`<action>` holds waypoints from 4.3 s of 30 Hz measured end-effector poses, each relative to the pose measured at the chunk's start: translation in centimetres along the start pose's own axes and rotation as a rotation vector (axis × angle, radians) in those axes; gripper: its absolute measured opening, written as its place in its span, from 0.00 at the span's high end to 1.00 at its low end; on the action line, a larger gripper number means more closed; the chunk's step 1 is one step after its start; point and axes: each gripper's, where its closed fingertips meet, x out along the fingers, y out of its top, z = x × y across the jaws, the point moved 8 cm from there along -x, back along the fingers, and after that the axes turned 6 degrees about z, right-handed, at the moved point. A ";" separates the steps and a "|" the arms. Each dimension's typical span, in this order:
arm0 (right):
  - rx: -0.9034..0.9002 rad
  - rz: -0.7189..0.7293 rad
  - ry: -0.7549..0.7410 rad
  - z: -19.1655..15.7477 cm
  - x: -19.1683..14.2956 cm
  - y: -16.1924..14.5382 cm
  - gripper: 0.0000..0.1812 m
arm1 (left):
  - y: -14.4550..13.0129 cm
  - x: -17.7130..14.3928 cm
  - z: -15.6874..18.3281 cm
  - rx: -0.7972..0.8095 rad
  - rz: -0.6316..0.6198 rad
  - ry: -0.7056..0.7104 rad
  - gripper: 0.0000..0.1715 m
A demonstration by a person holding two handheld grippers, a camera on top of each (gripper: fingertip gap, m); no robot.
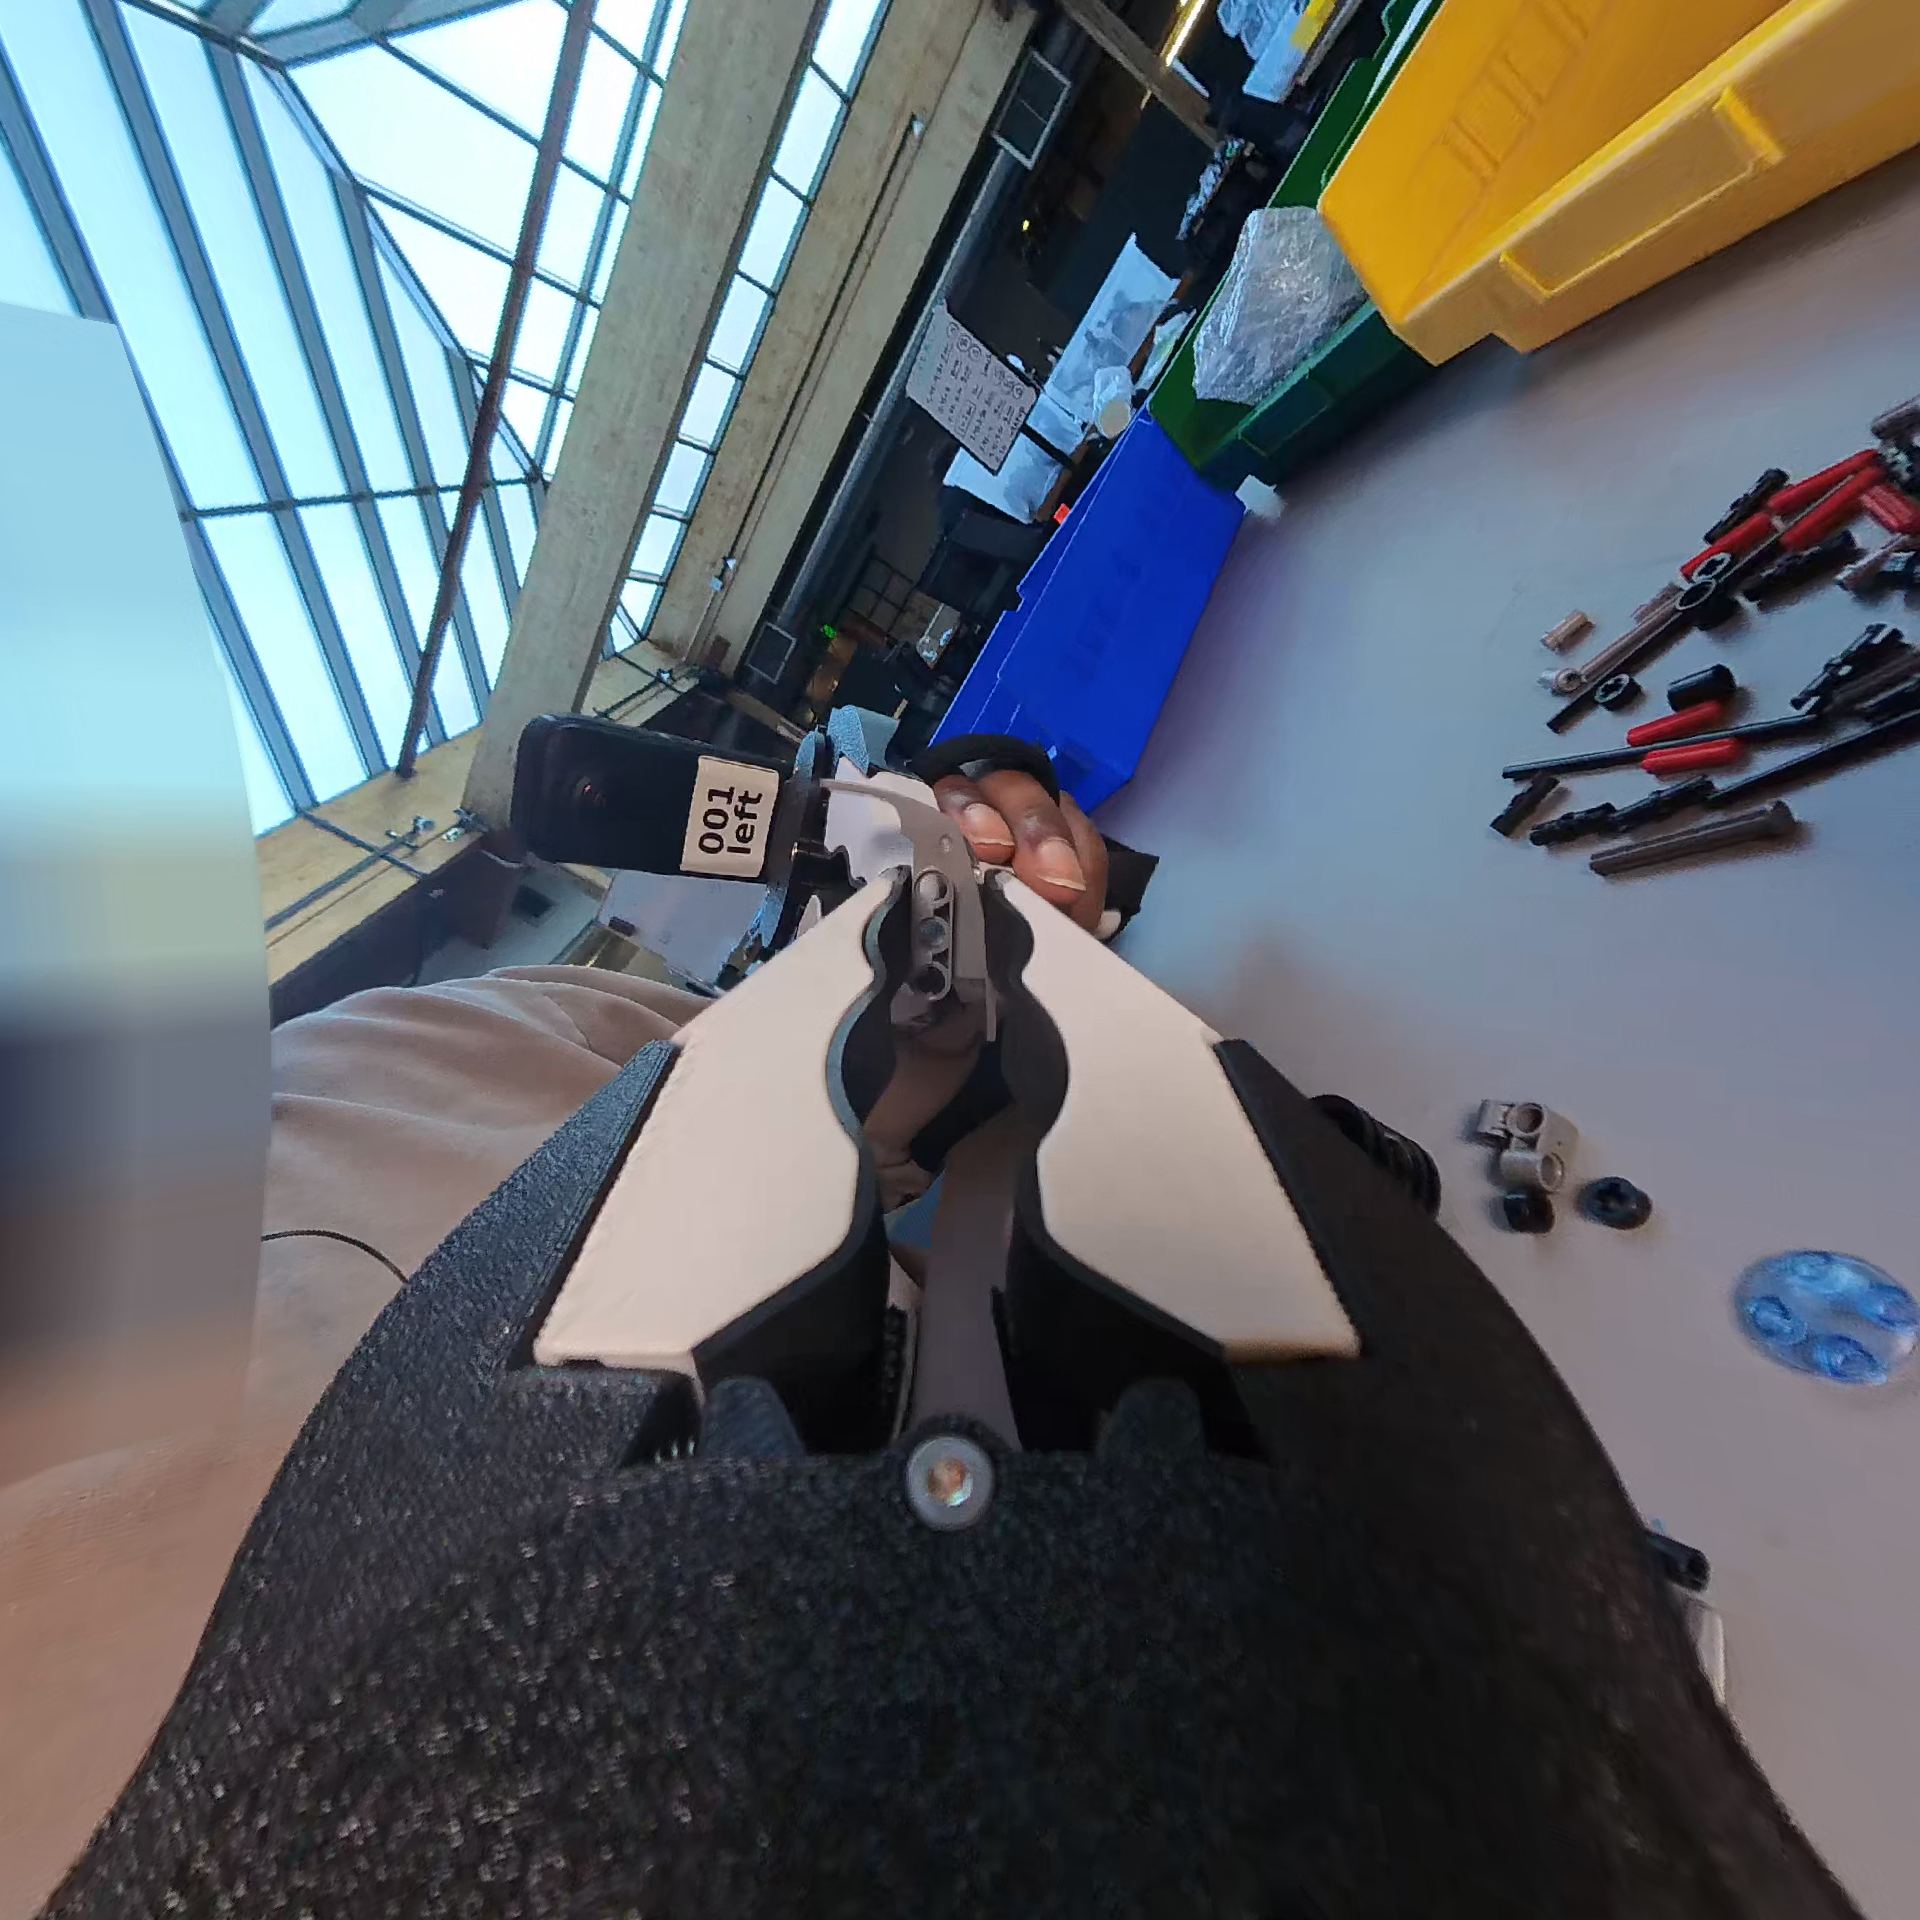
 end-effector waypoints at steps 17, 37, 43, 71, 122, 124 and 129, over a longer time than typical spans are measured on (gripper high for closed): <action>0.030 0.082 0.031 -0.1 0.0 0.3 0.93 | 0.4 -0.2 -0.6 -0.068 0.036 0.032 0.98; -0.284 -0.029 0.130 -3.2 -0.1 0.6 0.94 | 2.7 -1.6 -0.1 -0.108 0.173 -0.064 1.00; -0.471 0.089 0.050 -4.2 -4.7 4.4 0.94 | 4.6 -5.2 -3.0 -0.170 0.322 0.013 0.99; -0.549 0.013 -0.316 1.1 -4.4 3.1 0.93 | -7.2 0.2 -7.6 -0.205 -0.341 0.237 0.85; -1.009 -0.910 -0.505 0.2 -7.0 -2.3 0.96 | 4.3 -18.1 -7.7 -0.196 -0.308 0.748 0.83; -1.079 -0.832 -0.481 -0.5 -6.4 -1.8 0.96 | 4.2 -12.4 -6.1 -0.382 -0.130 0.438 0.83; -1.378 -0.412 -0.419 -3.8 -4.3 0.6 0.96 | 0.6 -1.2 -4.0 -0.785 -0.011 -0.029 0.74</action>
